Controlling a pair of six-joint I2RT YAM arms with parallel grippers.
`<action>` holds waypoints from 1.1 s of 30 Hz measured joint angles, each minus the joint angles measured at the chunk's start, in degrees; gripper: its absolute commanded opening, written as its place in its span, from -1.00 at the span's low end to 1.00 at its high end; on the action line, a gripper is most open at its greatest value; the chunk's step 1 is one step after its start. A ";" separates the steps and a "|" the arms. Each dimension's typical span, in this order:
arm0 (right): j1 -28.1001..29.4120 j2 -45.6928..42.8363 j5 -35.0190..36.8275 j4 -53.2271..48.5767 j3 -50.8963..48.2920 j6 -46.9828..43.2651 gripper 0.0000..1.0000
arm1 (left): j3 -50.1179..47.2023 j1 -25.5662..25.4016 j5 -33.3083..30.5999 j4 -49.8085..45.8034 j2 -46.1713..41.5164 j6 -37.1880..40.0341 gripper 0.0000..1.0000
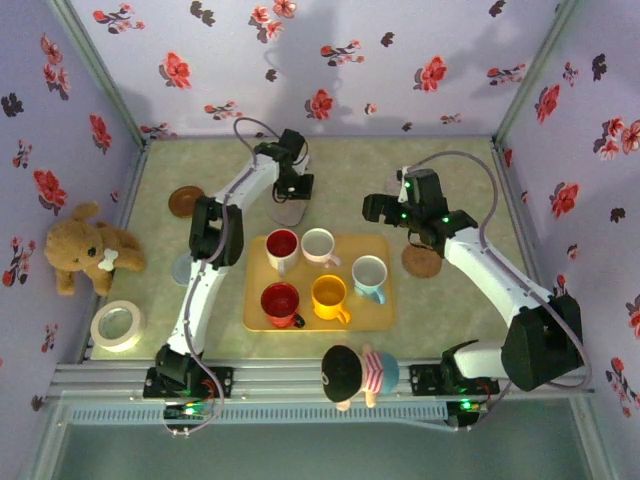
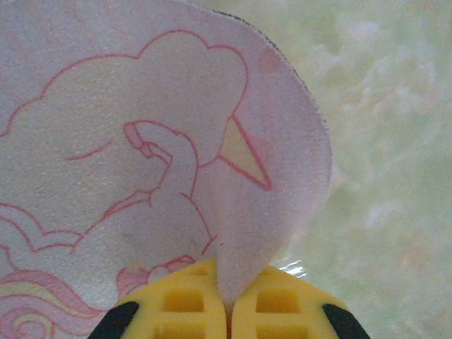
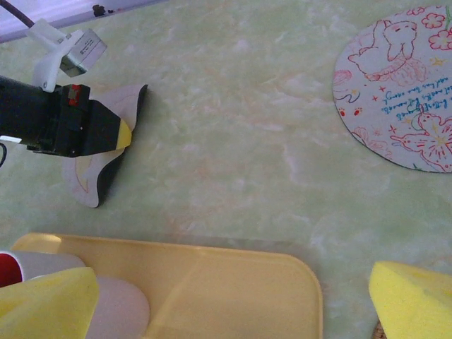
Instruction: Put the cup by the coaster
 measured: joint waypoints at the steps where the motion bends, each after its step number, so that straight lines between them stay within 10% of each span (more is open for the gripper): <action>1: 0.00 0.00 0.00 0.00 0.00 0.02 0.99 | 0.00 -0.09 0.57 0.42 0.00 -0.20 -1.00; 14: 0.00 0.42 0.17 0.02 0.00 -0.02 0.99 | 2.05 -2.03 6.25 3.74 0.22 -1.60 -0.91; 33: 0.00 3.56 0.15 -0.11 1.14 -0.11 0.99 | 3.37 -2.08 8.24 5.09 1.44 -5.77 0.64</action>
